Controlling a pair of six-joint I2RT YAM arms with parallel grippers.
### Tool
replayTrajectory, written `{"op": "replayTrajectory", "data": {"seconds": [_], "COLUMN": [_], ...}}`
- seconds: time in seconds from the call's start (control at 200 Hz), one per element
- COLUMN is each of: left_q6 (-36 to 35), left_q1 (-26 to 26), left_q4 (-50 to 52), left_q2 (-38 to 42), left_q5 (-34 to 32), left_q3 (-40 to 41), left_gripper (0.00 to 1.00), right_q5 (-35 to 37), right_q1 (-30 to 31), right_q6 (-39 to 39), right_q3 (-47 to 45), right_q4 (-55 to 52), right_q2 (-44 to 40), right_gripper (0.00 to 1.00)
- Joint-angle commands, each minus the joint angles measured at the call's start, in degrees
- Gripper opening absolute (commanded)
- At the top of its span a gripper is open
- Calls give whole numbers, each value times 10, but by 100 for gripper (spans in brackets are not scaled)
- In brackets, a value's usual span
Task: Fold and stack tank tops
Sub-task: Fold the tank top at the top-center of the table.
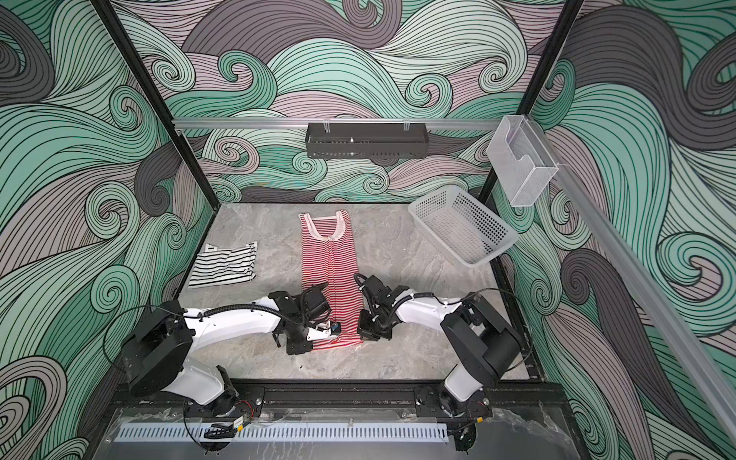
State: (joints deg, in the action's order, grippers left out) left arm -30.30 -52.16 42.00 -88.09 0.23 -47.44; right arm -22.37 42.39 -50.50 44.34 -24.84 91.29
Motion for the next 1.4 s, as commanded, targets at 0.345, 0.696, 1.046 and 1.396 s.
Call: {"op": "replayTrajectory", "data": {"seconds": [0.345, 0.696, 1.046, 1.396], "left_q6": [-25, -34, -53, -18], "left_q1": [-8, -9, -3, 79], "left_q4": [-5, 95, 199, 8], "left_q2": [-49, -23, -3, -11], "left_q5": [17, 116, 185, -48], "left_q3": [-4, -81, -186, -179], "left_gripper": [16, 0, 0, 0], "right_q5": [3, 35, 41, 2], "right_q1": [-11, -51, -99, -172], "right_q6": [5, 22, 66, 138], "right_q3": [0, -2, 67, 243], "right_q4": [-6, -77, -175, -160], "right_q2": [-20, -127, -197, -43], "right_gripper": [2, 0, 1, 1]}}
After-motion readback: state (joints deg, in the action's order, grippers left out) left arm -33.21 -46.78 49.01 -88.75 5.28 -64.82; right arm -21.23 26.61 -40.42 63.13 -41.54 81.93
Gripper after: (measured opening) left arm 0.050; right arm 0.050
